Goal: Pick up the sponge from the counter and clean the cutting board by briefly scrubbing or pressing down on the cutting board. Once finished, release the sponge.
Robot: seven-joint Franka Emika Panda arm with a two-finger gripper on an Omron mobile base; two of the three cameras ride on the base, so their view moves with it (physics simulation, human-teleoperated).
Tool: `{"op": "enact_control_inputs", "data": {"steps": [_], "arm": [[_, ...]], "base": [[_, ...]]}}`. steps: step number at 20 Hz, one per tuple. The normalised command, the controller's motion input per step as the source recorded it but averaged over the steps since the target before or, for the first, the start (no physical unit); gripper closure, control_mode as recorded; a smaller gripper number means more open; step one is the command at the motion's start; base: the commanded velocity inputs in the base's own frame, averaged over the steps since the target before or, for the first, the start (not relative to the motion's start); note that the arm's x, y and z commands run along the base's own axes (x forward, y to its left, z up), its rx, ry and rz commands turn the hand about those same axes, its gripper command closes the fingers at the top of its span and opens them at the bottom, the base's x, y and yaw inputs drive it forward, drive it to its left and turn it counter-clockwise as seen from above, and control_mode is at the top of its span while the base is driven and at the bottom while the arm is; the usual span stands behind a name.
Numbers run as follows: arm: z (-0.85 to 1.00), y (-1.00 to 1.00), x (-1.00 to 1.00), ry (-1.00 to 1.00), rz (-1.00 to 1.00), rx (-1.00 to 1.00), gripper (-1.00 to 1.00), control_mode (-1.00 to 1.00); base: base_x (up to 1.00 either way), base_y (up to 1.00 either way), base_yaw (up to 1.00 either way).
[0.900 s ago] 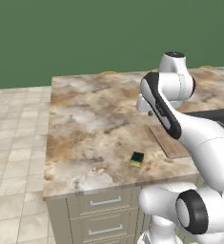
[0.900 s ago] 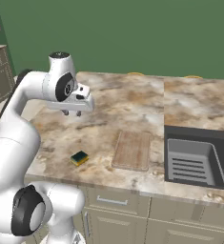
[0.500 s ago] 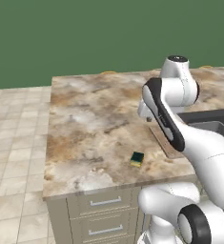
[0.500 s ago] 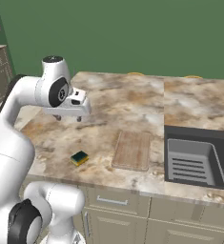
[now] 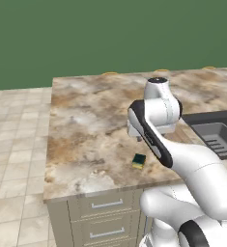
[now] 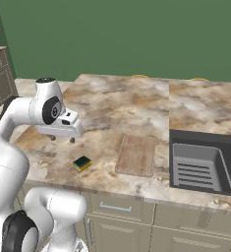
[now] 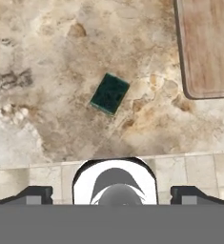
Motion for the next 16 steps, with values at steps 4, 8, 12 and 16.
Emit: {"op": "enact_control_inputs", "data": {"steps": [4, 8, 12, 16], "arm": [[-0.57, -0.01, 0.17, 0.08, -0.11, 0.00, -1.00, -1.00], [-0.53, 0.00, 0.19, 0.02, -0.13, 0.00, -1.00, -1.00], [-0.50, 0.00, 0.27, 0.03, -0.12, 0.00, -1.00, -1.00], [-0.44, -0.01, 0.39, 0.01, -0.04, 0.04, -1.00, -1.00]], "base": [[0.00, 0.00, 0.00], [0.00, 0.00, 0.00], [0.00, 0.00, 0.00], [0.00, 0.00, 0.00]]}}
